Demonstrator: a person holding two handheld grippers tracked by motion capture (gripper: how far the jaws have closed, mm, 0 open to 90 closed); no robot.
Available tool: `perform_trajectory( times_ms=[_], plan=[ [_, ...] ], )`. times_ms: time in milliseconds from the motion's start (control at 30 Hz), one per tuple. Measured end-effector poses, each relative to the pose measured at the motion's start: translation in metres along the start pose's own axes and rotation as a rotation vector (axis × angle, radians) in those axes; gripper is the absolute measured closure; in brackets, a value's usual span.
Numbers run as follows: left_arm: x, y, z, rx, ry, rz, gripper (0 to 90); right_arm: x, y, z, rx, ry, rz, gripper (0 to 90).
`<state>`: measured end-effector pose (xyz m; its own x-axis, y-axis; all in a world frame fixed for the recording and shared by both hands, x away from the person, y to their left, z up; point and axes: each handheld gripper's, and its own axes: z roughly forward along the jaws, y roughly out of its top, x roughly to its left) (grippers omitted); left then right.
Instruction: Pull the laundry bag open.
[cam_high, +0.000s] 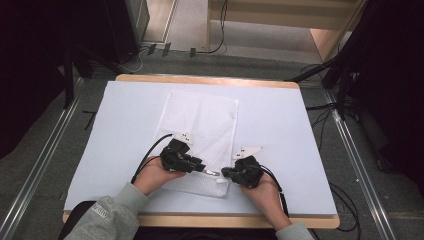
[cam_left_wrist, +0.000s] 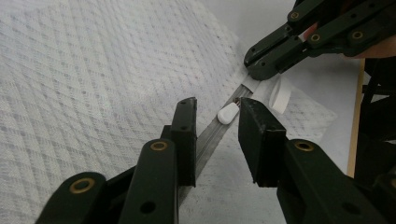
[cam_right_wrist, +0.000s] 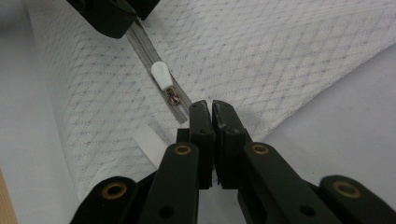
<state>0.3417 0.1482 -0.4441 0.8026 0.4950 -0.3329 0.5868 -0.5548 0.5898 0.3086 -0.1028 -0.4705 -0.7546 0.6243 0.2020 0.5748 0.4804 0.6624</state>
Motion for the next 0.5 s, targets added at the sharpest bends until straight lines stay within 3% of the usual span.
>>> perform_trajectory(
  times_ms=[300, 500],
  plan=[
    [-0.003, 0.001, 0.005, 0.007, -0.007, 0.01, 73.6, 0.001, 0.001, 0.0, 0.005, -0.007, 0.002, 90.0],
    [-0.007, 0.003, 0.01, 0.012, -0.017, 0.019, 74.0, 0.003, 0.002, 0.001, 0.008, 0.019, 0.006, 90.0]
  ],
)
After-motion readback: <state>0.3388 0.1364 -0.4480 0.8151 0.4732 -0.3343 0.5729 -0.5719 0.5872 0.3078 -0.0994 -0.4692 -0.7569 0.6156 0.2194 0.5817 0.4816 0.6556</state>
